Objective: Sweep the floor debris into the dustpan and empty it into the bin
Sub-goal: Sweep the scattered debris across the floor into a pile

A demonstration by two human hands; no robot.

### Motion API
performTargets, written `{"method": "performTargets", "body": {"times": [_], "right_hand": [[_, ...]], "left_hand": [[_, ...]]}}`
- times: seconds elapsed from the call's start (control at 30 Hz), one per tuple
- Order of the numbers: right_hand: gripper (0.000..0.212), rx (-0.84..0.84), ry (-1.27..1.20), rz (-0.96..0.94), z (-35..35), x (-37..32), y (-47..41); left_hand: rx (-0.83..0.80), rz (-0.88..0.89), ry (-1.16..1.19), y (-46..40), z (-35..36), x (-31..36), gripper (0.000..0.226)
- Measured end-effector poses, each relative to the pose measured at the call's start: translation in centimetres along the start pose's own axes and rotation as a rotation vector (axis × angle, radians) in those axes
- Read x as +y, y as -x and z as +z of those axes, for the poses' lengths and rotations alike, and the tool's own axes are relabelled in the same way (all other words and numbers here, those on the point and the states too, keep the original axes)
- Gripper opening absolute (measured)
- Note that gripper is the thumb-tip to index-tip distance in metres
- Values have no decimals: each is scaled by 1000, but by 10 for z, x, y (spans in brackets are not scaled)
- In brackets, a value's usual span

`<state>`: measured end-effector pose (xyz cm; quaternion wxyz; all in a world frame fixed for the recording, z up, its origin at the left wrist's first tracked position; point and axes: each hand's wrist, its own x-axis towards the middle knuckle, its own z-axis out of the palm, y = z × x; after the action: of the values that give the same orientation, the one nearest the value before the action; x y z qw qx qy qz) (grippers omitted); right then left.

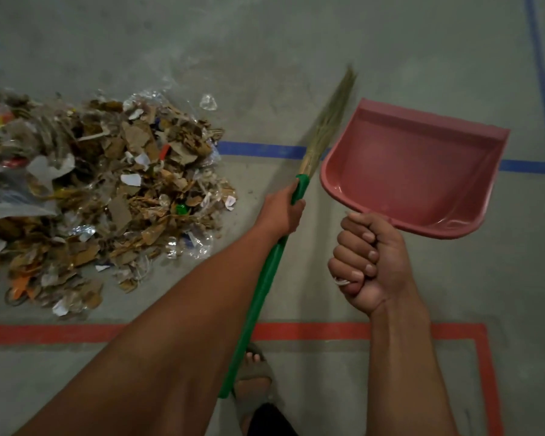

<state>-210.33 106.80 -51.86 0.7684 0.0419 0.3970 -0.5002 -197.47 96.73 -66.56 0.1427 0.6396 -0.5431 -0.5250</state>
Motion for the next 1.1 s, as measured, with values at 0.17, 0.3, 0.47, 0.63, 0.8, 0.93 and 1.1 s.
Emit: {"method": "performTargets", "body": {"times": [0.17,0.3,0.47,0.63,0.8,0.93,1.1], "right_hand": [[40,-19,-10,42,6,5,-20],[40,-20,4,121,10,23,-24],[41,-4,31,161,17,44,-24],[41,-11,62,185,29,59,-21],[41,-42,90,199,38,73,-12],[42,-48,113,203,40,85,-1],[41,-58,118,205,36,94,12]], "left_hand": [[154,-250,105,-27,-2,-10,44],[347,-356,60,-6,-42,-39,52],[511,-372,-11,29,-95,-84,61],[612,-347,8,59,-119,-97,60],[705,-352,65,83,-132,-94,59],[712,-461,85,95,-153,-99,59],[692,-360,5,128,-148,-96,60]]}}
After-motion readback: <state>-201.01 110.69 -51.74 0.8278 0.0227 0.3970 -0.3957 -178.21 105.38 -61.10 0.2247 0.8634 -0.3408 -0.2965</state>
